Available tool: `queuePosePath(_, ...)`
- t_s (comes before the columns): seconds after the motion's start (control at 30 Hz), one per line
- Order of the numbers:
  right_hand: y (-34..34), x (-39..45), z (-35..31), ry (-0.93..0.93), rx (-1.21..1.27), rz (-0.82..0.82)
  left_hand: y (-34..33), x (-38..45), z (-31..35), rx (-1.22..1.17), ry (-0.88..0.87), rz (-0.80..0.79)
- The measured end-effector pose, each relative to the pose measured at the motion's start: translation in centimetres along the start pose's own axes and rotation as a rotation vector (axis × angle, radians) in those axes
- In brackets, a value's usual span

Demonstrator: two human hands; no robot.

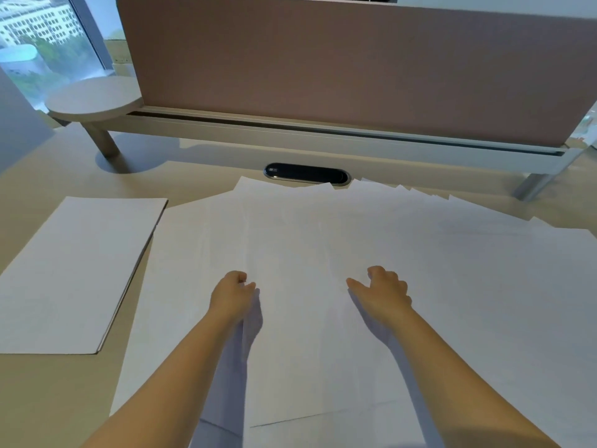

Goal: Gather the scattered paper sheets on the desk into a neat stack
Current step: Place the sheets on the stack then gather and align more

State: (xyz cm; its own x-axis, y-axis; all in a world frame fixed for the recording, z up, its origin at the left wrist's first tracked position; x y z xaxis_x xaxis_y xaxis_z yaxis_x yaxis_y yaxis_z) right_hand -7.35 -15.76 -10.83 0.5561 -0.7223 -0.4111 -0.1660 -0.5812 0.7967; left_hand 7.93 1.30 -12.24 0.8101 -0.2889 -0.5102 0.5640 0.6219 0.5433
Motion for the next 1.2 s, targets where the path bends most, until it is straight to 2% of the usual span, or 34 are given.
queuePosePath(0.03,-0.1,-0.1,-0.3,0.02,0.098,-0.027,-0.3,0.0,0.3,-0.004,-0.012,-0.002)
queuePosePath(0.13,-0.7,-0.8,-1.0,-0.025,0.689,-0.177,-0.9,-0.3,0.9,-0.047,-0.024,-0.02)
queuePosePath(0.17,-0.9,-0.8,-0.8,-0.041,0.775,-0.171,-0.9,-0.3,0.9,-0.059,-0.017,-0.035)
queuePosePath(0.2,-0.7,-0.7,-0.4,-0.024,0.723,-0.119,-0.9,-0.4,0.9,-0.066,-0.009,-0.048)
queuePosePath(0.3,1.0,0.2,2.0,-0.067,0.221,0.143,-0.7,-0.3,0.7,-0.094,-0.007,-0.027)
queuePosePath(0.43,1.8,0.1,4.3,-0.199,-0.019,0.141,-1.3,-0.3,1.1,-0.095,-0.003,-0.002)
queuePosePath(0.5,1.3,0.2,4.3,-0.159,-0.009,0.133,-2.2,-0.4,1.6,-0.103,-0.008,-0.017)
queuePosePath(0.63,1.4,1.1,3.9,-0.066,0.337,0.118,-3.0,-0.2,2.1,-0.146,-0.014,-0.022)
queuePosePath(0.77,3.2,2.0,5.6,-0.11,0.152,0.21,-2.5,0.2,1.7,-0.139,0.055,0.119)
queuePosePath(0.9,3.6,2.4,6.0,-0.148,0.037,0.163,-2.8,0.2,2.0,-0.124,0.165,0.142)
queuePosePath(1.03,2.9,2.6,5.2,-0.133,0.161,0.097,-4.0,-0.7,2.9,-0.132,0.266,0.12)
queuePosePath(1.2,1.7,2.6,5.0,-0.059,0.239,-0.035,-4.5,-1.8,2.8,-0.202,0.275,0.055)
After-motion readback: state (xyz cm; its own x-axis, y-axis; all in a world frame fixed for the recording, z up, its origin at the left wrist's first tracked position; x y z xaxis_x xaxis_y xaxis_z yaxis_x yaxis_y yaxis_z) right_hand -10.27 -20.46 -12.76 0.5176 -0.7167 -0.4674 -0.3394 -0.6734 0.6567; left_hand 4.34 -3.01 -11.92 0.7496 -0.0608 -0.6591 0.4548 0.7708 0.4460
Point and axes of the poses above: each hand's wrist, its own x-axis towards the middle knuckle, its own y-axis out of the back of the hand, z = x × y, the point moved 2 cm from there along x, towards the middle knuckle, and after that the axes turned 4 degrees about y, right-handed, at the moved point
